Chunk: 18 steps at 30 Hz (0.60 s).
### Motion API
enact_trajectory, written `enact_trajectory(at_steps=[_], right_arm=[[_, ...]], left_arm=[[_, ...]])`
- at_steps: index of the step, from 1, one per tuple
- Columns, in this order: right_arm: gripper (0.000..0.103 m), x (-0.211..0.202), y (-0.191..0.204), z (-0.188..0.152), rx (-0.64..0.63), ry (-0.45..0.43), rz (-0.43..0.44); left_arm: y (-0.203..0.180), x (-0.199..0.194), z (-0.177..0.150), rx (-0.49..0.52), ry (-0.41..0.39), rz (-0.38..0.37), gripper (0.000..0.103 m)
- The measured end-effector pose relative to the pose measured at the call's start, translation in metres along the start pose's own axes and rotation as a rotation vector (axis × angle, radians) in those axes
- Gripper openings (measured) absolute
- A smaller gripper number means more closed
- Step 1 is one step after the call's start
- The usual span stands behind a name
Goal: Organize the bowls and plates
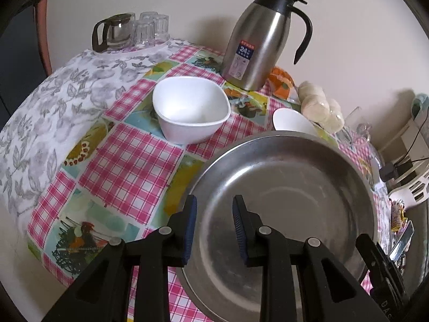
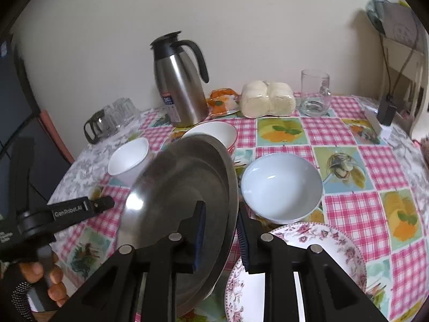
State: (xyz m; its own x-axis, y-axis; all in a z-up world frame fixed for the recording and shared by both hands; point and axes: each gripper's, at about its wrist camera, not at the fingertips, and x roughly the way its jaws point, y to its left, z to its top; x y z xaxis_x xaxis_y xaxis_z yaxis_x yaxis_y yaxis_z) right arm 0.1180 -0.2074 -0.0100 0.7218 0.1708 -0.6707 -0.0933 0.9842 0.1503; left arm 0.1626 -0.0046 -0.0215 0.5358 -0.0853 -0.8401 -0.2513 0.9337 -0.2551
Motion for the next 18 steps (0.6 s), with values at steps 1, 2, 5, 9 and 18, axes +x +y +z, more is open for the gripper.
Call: enact_trajectory(at_steps=[1,2,5,9,18], right_arm=[[0.025,0.003,0.0,-0.001,0.001,0.008,-0.004],[0.025,0.006,-0.001,-0.003,0.0,0.022,-0.013],[0.025,0.021,-0.009,-0.009,0.022,0.075,-0.047],[0.025,0.038,-0.026,-0.015,0.098,0.135,-0.034],[0.025,0.054,-0.024,-0.019,0.094,0.193,-0.056]], left_arm=[[0.001,0.002,0.0,-0.006,0.008,-0.008,0.027],[0.003,0.004,0.0,-0.01,0.014,-0.01,0.027],[0.008,0.007,0.001,-0.025,0.02,0.002,0.027],[0.015,0.009,0.002,-0.048,0.023,0.011,0.029],[0.033,0.014,0.004,-0.092,0.031,0.095,0.035]])
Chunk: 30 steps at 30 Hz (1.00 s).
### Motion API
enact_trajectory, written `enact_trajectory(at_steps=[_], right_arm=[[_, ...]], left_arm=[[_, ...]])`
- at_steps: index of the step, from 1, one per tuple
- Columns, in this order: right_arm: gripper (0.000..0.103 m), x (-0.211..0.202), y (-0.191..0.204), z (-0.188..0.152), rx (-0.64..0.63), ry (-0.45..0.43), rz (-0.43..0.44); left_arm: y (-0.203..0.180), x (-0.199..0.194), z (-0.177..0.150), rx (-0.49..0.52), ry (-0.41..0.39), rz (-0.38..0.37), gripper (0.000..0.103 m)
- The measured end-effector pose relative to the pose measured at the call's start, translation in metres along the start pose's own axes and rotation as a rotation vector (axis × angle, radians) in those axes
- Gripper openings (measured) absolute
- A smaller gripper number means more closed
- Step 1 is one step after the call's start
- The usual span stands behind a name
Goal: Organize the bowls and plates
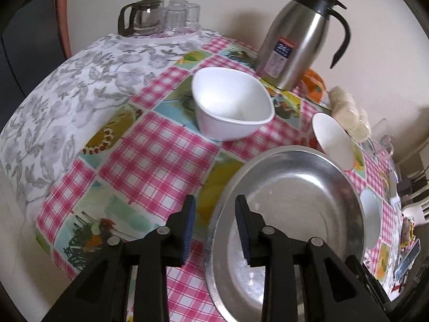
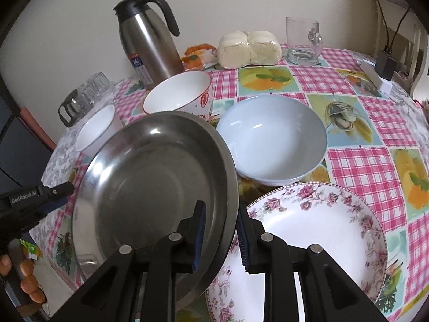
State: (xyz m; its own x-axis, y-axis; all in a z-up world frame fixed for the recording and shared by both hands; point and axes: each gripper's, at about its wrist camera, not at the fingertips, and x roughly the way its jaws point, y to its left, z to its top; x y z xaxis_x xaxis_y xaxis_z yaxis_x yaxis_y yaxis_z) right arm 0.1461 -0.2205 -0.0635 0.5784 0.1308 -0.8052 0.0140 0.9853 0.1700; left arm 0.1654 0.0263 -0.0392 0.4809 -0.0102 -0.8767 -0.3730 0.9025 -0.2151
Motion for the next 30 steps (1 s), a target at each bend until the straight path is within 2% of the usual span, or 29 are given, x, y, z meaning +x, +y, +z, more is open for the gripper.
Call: enact_trajectory(at_steps=[4,10,12,18,30], right_arm=[[0.025,0.001,0.005,-0.001,-0.02,0.012,-0.014],[0.025,0.001,0.007,-0.003,-0.024,0.029,-0.019],[0.025,0.001,0.007,-0.002,-0.024,0.03,-0.02],[0.025,-0.001,0.01,-0.004,-0.034,0.03,-0.027],[0.025,-0.021,0.028,-0.01,-0.072,0.0,-0.035]], left_arm=[[0.005,0.011,-0.001,-0.014,0.034,0.009,0.036],[0.004,0.026,-0.003,-0.013,0.085,-0.019,0.036],[0.002,0.026,-0.004,-0.008,0.092,-0.048,0.031],[0.003,0.026,-0.005,-0.014,0.095,-0.052,0.023],[0.017,0.021,-0.004,-0.051,0.095,-0.041,0.023]])
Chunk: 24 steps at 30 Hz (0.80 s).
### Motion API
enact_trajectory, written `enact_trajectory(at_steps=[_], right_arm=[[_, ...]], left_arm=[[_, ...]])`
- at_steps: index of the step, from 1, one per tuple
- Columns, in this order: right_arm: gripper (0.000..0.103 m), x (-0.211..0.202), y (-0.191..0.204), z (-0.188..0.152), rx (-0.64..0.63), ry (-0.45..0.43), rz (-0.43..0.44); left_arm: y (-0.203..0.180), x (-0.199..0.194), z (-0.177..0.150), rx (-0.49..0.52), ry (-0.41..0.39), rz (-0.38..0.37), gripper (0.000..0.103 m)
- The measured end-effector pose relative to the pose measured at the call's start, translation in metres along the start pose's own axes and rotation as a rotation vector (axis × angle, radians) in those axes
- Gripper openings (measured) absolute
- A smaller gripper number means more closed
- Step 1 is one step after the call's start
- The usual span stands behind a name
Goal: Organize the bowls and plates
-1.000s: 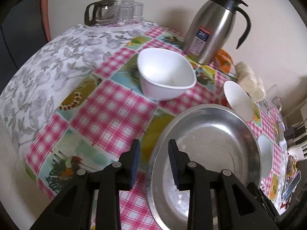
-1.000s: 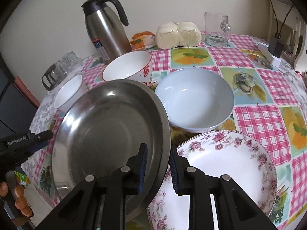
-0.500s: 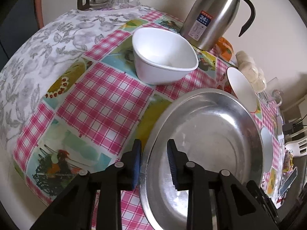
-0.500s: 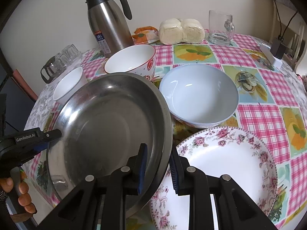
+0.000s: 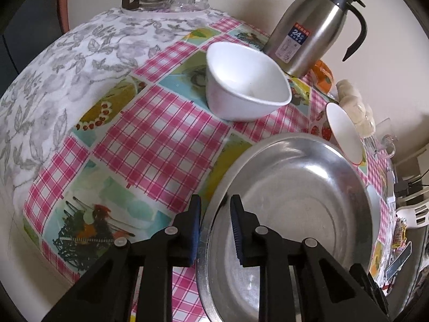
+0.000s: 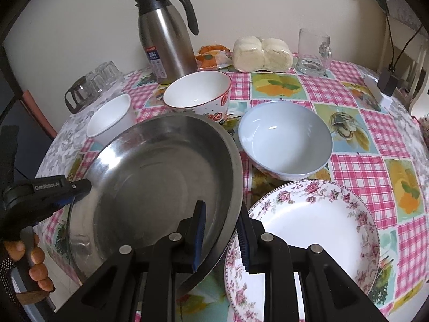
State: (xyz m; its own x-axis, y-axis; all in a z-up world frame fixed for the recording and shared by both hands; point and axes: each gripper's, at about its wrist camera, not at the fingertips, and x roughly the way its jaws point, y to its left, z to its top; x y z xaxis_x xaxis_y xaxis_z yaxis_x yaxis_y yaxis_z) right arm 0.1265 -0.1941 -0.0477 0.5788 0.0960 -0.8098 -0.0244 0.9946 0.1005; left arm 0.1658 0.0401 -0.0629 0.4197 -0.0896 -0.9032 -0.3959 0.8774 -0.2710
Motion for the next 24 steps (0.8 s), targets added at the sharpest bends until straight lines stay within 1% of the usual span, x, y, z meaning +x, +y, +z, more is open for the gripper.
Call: enact_trajectory(at_steps=[5,9,14,24], right_arm=[[0.025,0.01,-0.001,-0.005,0.003,0.043,-0.016],[0.025,0.026,-0.009,-0.009,0.038,0.115,0.004],[0.025,0.026,-0.009,-0.009,0.033,0.116,0.001],[0.026,0.023,-0.013,-0.006,0.053,0.112,-0.019]], left_arm=[[-0.002,0.002,-0.002,-0.002,0.009,0.005,0.023],[-0.006,0.004,-0.002,0.01,0.011,0.016,0.024],[-0.005,0.005,-0.002,0.005,0.014,0.02,0.026],[-0.007,0.007,-0.002,0.016,0.018,0.029,0.026]])
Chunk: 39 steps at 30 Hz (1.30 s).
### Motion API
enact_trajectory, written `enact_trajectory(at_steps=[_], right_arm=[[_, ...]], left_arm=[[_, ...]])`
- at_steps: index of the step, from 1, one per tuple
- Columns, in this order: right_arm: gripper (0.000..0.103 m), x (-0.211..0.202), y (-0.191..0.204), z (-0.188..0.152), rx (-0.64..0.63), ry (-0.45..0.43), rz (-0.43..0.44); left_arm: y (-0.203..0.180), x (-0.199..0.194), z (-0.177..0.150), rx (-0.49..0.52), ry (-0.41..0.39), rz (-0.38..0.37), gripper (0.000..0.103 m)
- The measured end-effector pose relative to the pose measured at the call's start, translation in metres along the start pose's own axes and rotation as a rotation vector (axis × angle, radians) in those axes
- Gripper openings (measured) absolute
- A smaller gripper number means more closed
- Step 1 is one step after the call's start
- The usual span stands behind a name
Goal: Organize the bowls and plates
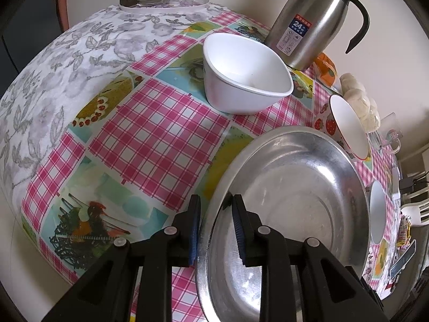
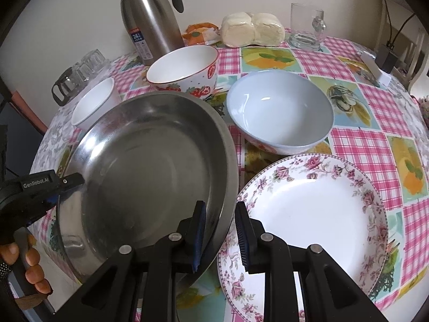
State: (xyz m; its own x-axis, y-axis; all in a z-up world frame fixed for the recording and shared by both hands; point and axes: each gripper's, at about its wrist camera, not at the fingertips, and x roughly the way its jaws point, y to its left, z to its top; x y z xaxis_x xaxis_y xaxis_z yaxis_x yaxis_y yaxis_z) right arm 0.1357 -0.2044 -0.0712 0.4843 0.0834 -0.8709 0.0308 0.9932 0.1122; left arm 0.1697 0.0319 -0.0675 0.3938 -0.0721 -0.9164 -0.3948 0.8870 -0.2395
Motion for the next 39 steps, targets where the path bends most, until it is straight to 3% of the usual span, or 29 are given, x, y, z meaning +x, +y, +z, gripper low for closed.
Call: enact_trajectory(at_steps=[6,8,14,21,25,30,39], right_arm=[[0.049,0.0,-0.001,0.0,0.003,0.007,-0.008],[0.053,-0.003,0.0,0.0,0.002,-0.002,-0.01],[0.062,-0.024,-0.004,0.006,0.015,-0.064,-0.005],[0.081,-0.033,-0.013,0.009,0.039,-0.097,-0.043],[0.089,-0.034,-0.018,0.009,0.051,-0.106,-0.046],[0.102,-0.037,-0.019,0.009,0.053,-0.128,-0.059],[0.103,-0.042,-0.024,0.01,0.067,-0.164,-0.06]], left_arm=[[-0.009,-0.003,-0.002,0.038,-0.012,0.046,0.028],[-0.01,-0.006,-0.002,0.045,-0.025,0.053,0.039],[-0.013,-0.019,-0.001,0.06,-0.077,0.079,0.059],[-0.024,-0.026,-0.002,0.105,-0.102,0.112,0.067],[-0.03,-0.028,-0.004,0.135,-0.123,0.134,0.079],[-0.031,-0.036,-0.004,0.161,-0.197,0.203,0.087],[-0.028,-0.045,-0.002,0.146,-0.257,0.215,0.091]])
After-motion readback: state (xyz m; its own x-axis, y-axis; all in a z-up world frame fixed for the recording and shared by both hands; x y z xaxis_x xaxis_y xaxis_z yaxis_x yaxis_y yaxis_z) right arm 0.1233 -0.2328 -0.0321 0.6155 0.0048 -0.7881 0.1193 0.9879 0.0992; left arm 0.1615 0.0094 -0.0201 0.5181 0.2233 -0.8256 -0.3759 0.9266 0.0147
